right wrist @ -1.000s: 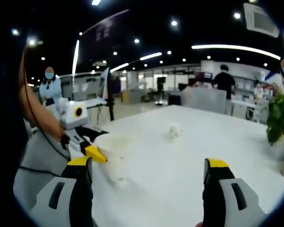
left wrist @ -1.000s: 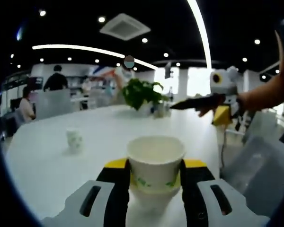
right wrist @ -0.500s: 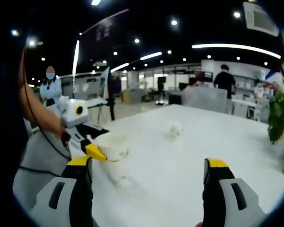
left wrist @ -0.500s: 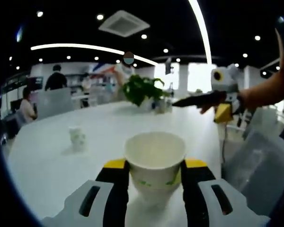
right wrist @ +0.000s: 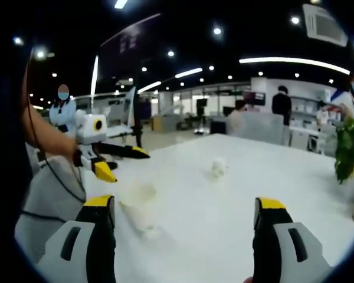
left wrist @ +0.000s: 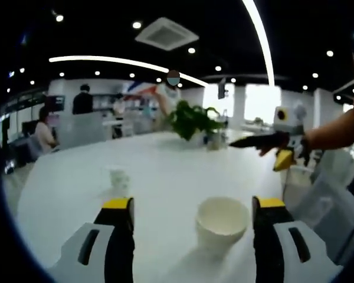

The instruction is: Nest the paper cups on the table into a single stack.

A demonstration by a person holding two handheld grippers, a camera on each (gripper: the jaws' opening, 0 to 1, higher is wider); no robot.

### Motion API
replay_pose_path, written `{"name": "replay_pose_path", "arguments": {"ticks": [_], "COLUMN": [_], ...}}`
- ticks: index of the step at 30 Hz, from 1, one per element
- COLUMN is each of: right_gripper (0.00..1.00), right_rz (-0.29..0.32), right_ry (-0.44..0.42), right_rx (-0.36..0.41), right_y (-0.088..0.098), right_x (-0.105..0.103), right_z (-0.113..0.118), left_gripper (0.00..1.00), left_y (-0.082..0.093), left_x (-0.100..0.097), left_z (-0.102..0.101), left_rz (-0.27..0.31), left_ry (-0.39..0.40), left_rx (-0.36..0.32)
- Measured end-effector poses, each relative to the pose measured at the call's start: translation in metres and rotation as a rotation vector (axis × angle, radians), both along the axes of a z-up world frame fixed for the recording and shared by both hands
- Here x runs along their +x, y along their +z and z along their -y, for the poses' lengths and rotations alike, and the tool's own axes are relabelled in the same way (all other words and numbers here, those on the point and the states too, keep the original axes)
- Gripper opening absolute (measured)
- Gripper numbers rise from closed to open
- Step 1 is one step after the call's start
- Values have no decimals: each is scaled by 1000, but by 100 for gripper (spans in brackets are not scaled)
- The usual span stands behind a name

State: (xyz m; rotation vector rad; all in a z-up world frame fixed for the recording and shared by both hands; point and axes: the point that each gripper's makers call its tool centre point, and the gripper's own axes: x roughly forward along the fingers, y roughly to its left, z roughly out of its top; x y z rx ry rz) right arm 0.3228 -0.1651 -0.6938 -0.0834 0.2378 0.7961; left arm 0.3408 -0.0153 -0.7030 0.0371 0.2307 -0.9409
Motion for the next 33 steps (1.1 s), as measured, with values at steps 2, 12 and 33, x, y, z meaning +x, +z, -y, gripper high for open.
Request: {"name": "replay_pose_path", "arguments": {"ticks": [2, 12, 33], "right_gripper": [96, 96, 100], "right_rz": [6, 18, 15], "right_ry": [0, -21, -45], "right_rx": [0, -2, -26], "right_y": [2, 1, -14], "right_x": [2, 15, 32], "right_z": [0, 8, 18], "left_gripper": [86, 91, 98], "left_y": [2, 8, -23], "left_x": [5, 22, 0], "left_z": [-11, -72, -131], "left_rz": [-1, 4, -65], "left_ry": [19, 150, 242], "left_rx": [11, 28, 87]}}
